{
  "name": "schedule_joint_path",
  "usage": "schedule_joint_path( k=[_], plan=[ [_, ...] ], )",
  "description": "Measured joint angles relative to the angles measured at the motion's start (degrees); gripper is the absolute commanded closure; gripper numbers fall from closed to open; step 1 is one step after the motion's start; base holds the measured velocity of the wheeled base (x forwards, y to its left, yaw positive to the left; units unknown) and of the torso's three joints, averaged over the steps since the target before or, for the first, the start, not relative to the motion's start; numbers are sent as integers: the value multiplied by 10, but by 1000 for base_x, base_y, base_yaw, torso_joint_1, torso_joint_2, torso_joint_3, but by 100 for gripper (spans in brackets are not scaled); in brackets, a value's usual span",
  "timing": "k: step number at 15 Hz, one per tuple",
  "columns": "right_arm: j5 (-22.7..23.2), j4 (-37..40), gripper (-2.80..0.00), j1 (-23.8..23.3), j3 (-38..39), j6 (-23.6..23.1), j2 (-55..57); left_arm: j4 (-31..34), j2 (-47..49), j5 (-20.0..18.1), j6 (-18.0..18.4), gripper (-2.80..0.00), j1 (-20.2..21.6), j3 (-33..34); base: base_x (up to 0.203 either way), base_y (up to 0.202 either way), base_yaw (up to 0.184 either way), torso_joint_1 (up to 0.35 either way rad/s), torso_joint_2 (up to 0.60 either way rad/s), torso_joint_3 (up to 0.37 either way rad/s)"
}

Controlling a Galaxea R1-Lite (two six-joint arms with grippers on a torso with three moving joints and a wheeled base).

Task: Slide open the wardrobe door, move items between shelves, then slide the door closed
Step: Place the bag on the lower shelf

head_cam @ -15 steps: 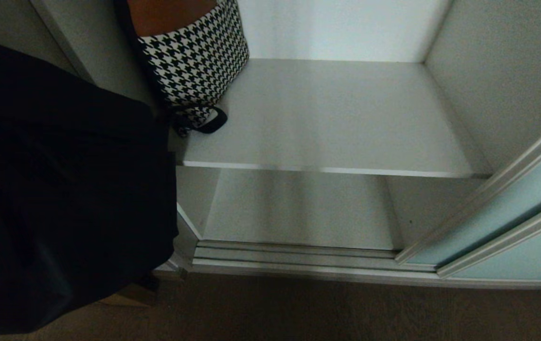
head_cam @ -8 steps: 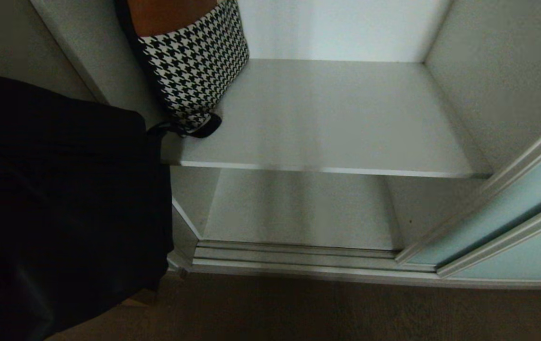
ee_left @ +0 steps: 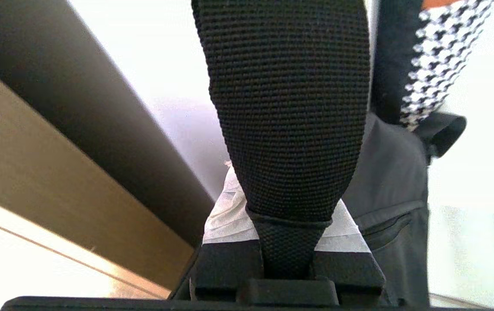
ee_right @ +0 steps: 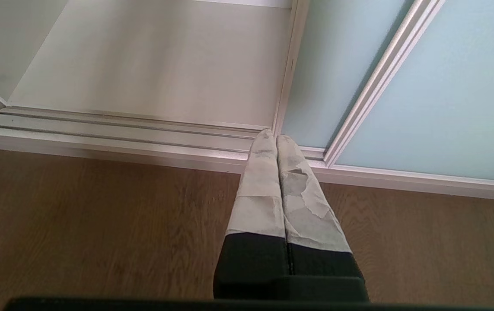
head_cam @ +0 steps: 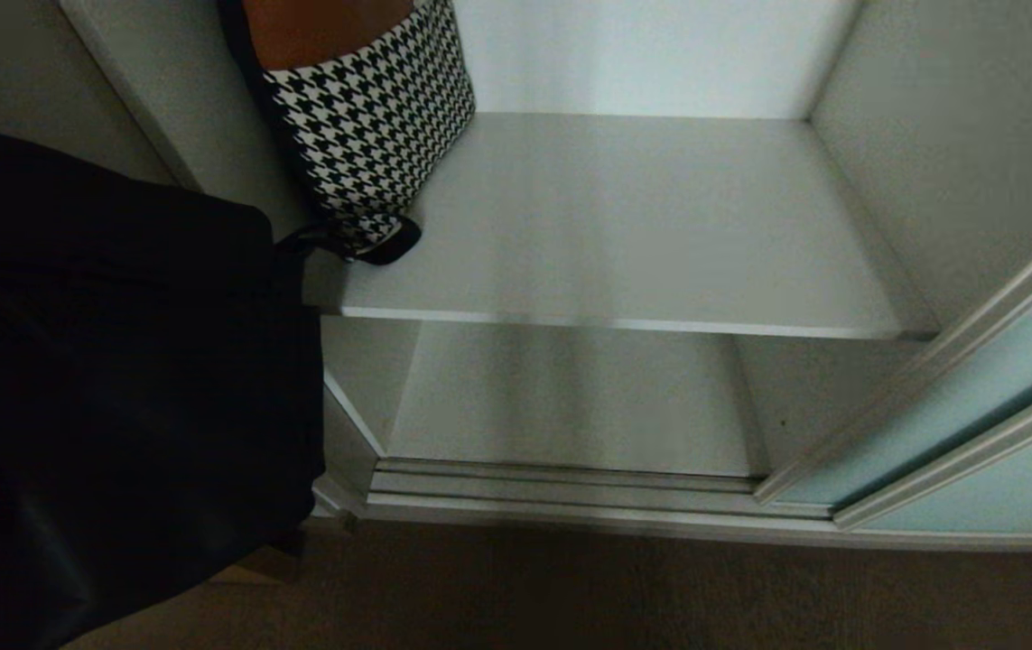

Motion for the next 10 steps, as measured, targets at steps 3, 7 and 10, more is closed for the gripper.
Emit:
schedule_joint_path(
  k=[3,7,10],
  plan=[
    [0,0,0,0,0,0,0,-11,-7,0,-5,0,14,34,0,0,0,0,0,0],
    [0,0,0,0,0,0,0,-25,-22,-8,-5,0,21,61,0,0,0,0,0,0],
    [0,0,0,0,0,0,0,-23,-27,-11,-4,0,28,74,0,0,0,0,0,0]
  ],
)
